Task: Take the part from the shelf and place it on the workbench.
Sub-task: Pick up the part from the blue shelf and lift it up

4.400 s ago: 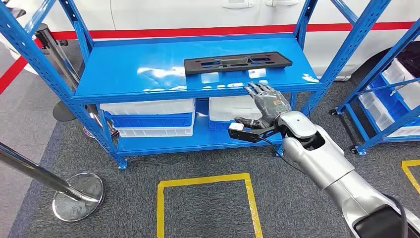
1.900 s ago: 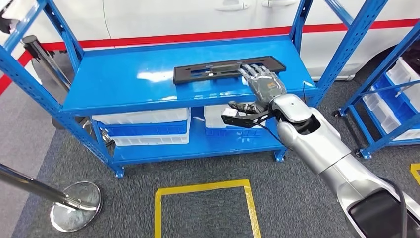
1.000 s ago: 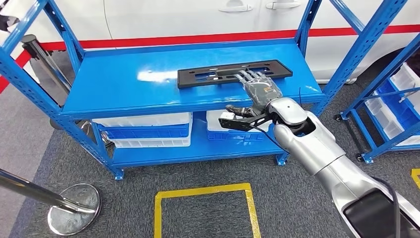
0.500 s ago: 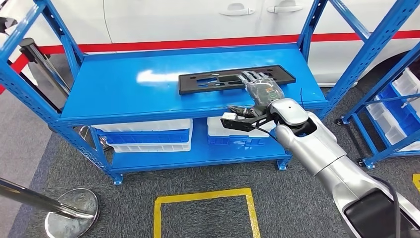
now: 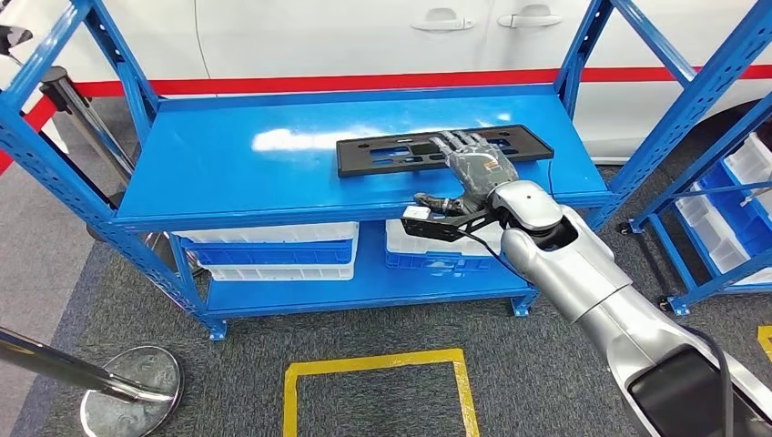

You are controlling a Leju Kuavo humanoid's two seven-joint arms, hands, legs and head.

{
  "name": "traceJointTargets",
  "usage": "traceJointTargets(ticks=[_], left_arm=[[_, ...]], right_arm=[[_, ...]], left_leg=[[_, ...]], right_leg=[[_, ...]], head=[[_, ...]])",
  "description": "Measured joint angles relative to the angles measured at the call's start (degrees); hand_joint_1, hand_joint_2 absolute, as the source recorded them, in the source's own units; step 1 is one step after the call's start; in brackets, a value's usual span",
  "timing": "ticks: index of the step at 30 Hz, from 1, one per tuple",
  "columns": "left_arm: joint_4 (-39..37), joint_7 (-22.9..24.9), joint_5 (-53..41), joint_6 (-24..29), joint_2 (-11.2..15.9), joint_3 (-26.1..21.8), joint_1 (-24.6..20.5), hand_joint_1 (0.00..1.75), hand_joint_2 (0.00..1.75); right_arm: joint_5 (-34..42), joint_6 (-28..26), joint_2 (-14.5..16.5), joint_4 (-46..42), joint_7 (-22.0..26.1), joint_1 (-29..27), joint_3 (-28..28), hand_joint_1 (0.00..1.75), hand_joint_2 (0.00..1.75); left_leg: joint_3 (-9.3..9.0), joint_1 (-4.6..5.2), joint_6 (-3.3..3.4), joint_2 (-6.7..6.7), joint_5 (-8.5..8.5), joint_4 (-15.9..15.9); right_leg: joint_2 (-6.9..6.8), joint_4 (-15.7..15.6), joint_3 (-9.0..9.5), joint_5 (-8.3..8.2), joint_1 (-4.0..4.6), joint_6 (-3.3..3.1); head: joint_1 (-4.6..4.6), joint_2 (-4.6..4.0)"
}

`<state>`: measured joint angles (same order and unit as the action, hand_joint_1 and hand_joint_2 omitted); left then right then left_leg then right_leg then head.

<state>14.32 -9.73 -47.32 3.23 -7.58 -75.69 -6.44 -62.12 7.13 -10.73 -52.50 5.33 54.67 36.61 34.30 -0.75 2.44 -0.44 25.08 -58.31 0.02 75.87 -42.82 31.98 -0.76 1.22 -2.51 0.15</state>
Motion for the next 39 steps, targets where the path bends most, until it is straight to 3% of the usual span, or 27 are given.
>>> traceJointTargets(ticks=[1, 2, 5, 6, 7, 9, 10, 11, 13, 14, 18, 20, 22, 23, 24, 25, 27, 29, 31, 34, 35, 37, 38, 39], left_arm=[[0.0, -0.01, 0.0, 0.0, 0.0, 0.0, 0.01, 0.0, 0.0], [0.0, -0.01, 0.0, 0.0, -0.01, 0.0, 0.02, 0.0, 0.0], [-0.01, 0.01, 0.0, 0.02, -0.14, -0.02, 0.01, 0.0, 0.0], [-0.01, 0.02, 0.01, 0.05, -0.21, -0.02, -0.02, 0.0, 0.0], [-0.01, 0.01, 0.03, 0.1, -0.29, -0.03, -0.05, 0.0, 0.0], [0.0, -0.02, 0.08, 0.19, -0.31, -0.04, -0.02, 0.0, 0.0], [0.0, -0.04, 0.11, 0.2, -0.31, -0.05, 0.01, 0.0, 0.0], [0.0, -0.04, 0.11, 0.2, -0.3, -0.07, 0.04, 0.0, 0.0], [0.0, -0.04, 0.11, 0.2, -0.29, -0.08, 0.05, 0.0, 0.0], [0.0, -0.04, 0.11, 0.2, -0.28, -0.09, 0.0, 0.0, 0.0], [0.0, -0.04, 0.13, 0.2, -0.33, -0.09, -0.08, 0.0, 0.0], [0.0, -0.04, 0.15, 0.2, -0.37, -0.1, -0.03, 0.0, 0.0], [0.0, -0.04, 0.17, 0.2, -0.36, -0.11, -0.06, 0.0, 0.0], [0.0, -0.04, 0.17, 0.2, -0.35, -0.11, -0.06, 0.0, 0.0], [0.0, -0.04, 0.17, 0.2, -0.35, -0.11, -0.04, 0.0, 0.0], [0.0, -0.04, 0.17, 0.2, -0.36, -0.11, -0.01, 0.0, 0.0], [0.0, -0.04, 0.19, 0.2, -0.38, -0.13, 0.07, 0.0, 0.0], [0.0, -0.04, 0.26, 0.2, -0.42, -0.13, 0.0, 0.0, 0.0], [0.0, -0.04, 0.32, 0.2, -0.44, -0.13, -0.13, 0.0, 0.0], [0.0, -0.04, 0.35, 0.21, -0.44, -0.13, -0.2, 0.0, 0.0], [0.0, -0.03, 0.34, 0.28, -0.44, -0.13, -0.18, 0.0, 0.0], [0.0, -0.02, 0.32, 0.46, -0.43, -0.13, -0.09, 0.0, 0.0], [0.0, -0.02, 0.31, 0.53, -0.42, -0.13, -0.09, 0.0, 0.0], [0.0, -0.02, 0.32, 0.55, -0.42, -0.13, -0.07, 0.0, 0.0]], right_arm=[[0.0, 0.0, 0.01, 0.01, 0.0, 0.0, 0.0, 0.0, 0.0], [0.0, -0.01, 0.01, 0.02, 0.0, 0.02, 0.0, 0.0, 0.0], [-0.02, -0.05, 0.03, 0.17, 0.05, 0.28, 0.0, 0.0, 0.0], [-0.03, -0.08, 0.05, 0.27, 0.07, 0.4, 0.0, 0.0, 0.0], [-0.04, -0.11, 0.15, 0.44, 0.12, 0.47, 0.0, 0.0, 0.0], [-0.04, -0.15, 0.33, 0.73, 0.24, 0.41, 0.0, 0.0, 0.0], [-0.04, -0.16, 0.4, 0.83, 0.3, 0.37, 0.0, 0.0, 0.0], [-0.04, -0.16, 0.42, 0.86, 0.34, 0.37, 0.0, 0.0, 0.0], [-0.04, -0.17, 0.46, 0.91, 0.4, 0.52, 0.0, 0.0, 0.0], [-0.04, -0.17, 0.48, 0.94, 0.44, 0.59, 0.0, 0.0, 0.0], [-0.04, -0.19, 0.53, 1.02, 0.5, 0.77, 0.0, 0.0, 0.0], [-0.04, -0.2, 0.54, 1.04, 0.51, 0.89, 0.0, 0.0, 0.0], [-0.04, -0.2, 0.51, 1.16, 0.51, 0.72, 0.0, 0.0, 0.0], [-0.04, -0.2, 0.49, 1.27, 0.51, 0.52, 0.0, 0.0, 0.0], [-0.04, -0.2, 0.48, 1.38, 0.52, 0.36, 0.0, 0.0, 0.0], [-0.04, -0.2, 0.48, 1.46, 0.53, 0.29, 0.0, 0.0, 0.0], [-0.04, -0.23, 0.48, 1.54, 0.57, 0.34, 0.0, 0.0, 0.0], [-0.04, -0.26, 0.48, 1.65, 0.63, 0.45, 0.0, 0.0, 0.0], [-0.04, -0.28, 0.48, 1.78, 0.68, 0.48, 0.0, 0.0, 0.0], [-0.04, -0.35, 0.5, 1.9, 0.68, 0.58, 0.0, 0.0, 0.0], [-0.04, -0.37, 0.56, 1.94, 0.7, 0.65, 0.0, 0.0, 0.0], [-0.04, -0.39, 0.71, 2.07, 0.75, 0.68, 0.0, 0.0, 0.0], [-0.04, -0.39, 0.79, 2.14, 0.77, 0.59, 0.0, 0.0, 0.0], [-0.04, -0.39, 0.82, 2.24, 0.77, 0.49, 0.0, 0.0, 0.0]], left_leg=[[-0.02, 0.0, -0.01, 0.0, 0.02, -0.01], [-0.18, 0.01, -0.05, -0.01, 0.17, -0.07], [-0.71, 0.21, -0.55, -0.04, 1.04, -0.45], [-0.65, 0.26, -1.13, 0.0, 1.6, -1.01], [1.71, 0.23, -1.82, 0.04, 3.28, -5.19], [5.98, 0.01, -2.86, 0.15, 4.76, -11.88], [7.32, -0.07, -2.95, 0.16, 4.02, -13.08], [5.87, -0.1, -2.84, 0.19, 1.54, -9.39], [2.75, 0.08, -2.48, 0.14, -1.23, -2.74], [1.92, 0.19, -2.27, 0.1, -1.5, -1.04], [1.07, 0.04, -1.12, 0.05, -1.11, 0.14], [0.49, -0.15, -0.46, 0.14, -1.06, 0.65], [0.3, -0.12, 0.0, 0.14, -0.81, 0.66], [0.2, -0.11, 0.08, 0.1, -0.64, 0.59], [0.06, -0.1, 0.08, 0.06, -0.43, 0.49], [-0.14, -0.1, -0.01, 0.02, -0.15, 0.33], [-0.61, -0.1, -0.33, -0.01, 0.58, -0.08], [-0.73, 0.04, -0.86, -0.02, 1.14, -0.49], [-0.66, 0.18, -1.4, -0.02, 1.3, -0.53], [-0.23, 0.12, -2.26, 0.1, 2.48, -1.97], [0.91, 0.05, -2.55, 0.15, 3.71, -4.41], [4.9, -0.04, -3.0, 0.18, 6.66, -11.84], [6.96, -0.06, -3.14, 0.18, 7.47, -15.1], [8.17, -0.05, -3.2, 0.18, 7.18, -16.55]], right_leg=[[0.0, -0.16, 0.04, -0.16, 0.0, -0.01], [0.0, -1.9, 0.67, -1.46, 0.01, -0.09], [-0.01, -12.02, 4.61, -6.93, 0.38, -0.8], [0.0, -14.61, 5.93, -7.5, 0.38, -1.28], [0.0, -16.44, 7.09, -7.45, 0.4, -1.87], [0.01, -17.11, 8.42, -6.68, 0.07, -2.66], [0.01, -17.02, 8.8, -6.28, 0.08, -2.73], [0.02, -16.94, 9.16, -5.97, 0.06, -2.59], [0.06, -16.77, 9.61, -5.39, 0.23, -2.12], [0.07, -16.75, 9.69, -5.22, 0.31, -1.85], [0.02, -16.32, 9.65, -4.41, 0.34, -0.75], [0.01, -11.98, 7.63, -2.09, 0.2, -0.3], [0.02, -4.34, 3.48, 0.79, 0.07, 0.04], [0.01, -1.61, 1.71, 1.26, 0.0, 0.18], [0.0, -0.68, 0.75, 0.7, -0.07, 0.25], [-0.01, -2.05, 0.91, -1.03, -0.11, 0.24], [-0.02, -9.07, 3.65, -5.57, -0.08, -0.11], [0.0, -14.7, 6.21, -7.47, 0.24, -0.67], [0.06, -15.93, 6.78, -7.02, 0.54, -1.16], [0.03, -16.61, 7.48, -6.97, 0.07, -2.03], [0.0, -16.81, 7.8, -6.92, -0.06, -2.35], [0.01, -16.87, 8.09, -6.68, 0.02, -2.81], [0.02, -16.85, 8.2, -6.55, 0.06, -2.88], [0.02, -16.83, 8.36, -6.39, 0.08, -2.9]], head=[[0.0, 0.0], [0.0, 0.0], [-0.03, 0.0], [-0.05, 0.0], [-0.08, 0.0], [-0.12, 0.0], [-0.12, -0.01], [-0.13, -0.01], [-0.1, -0.01], [-0.09, -0.01], [-0.06, 0.0], [-0.05, 0.0], [-0.04, -0.01], [-0.04, -0.01], [-0.04, -0.01], [-0.04, 0.0], [-0.05, -0.01], [-0.05, -0.01], [-0.05, -0.01], [-0.08, 0.0], [-0.09, 0.0], [-0.11, 0.0], [-0.11, 0.0], [-0.11, 0.0]])
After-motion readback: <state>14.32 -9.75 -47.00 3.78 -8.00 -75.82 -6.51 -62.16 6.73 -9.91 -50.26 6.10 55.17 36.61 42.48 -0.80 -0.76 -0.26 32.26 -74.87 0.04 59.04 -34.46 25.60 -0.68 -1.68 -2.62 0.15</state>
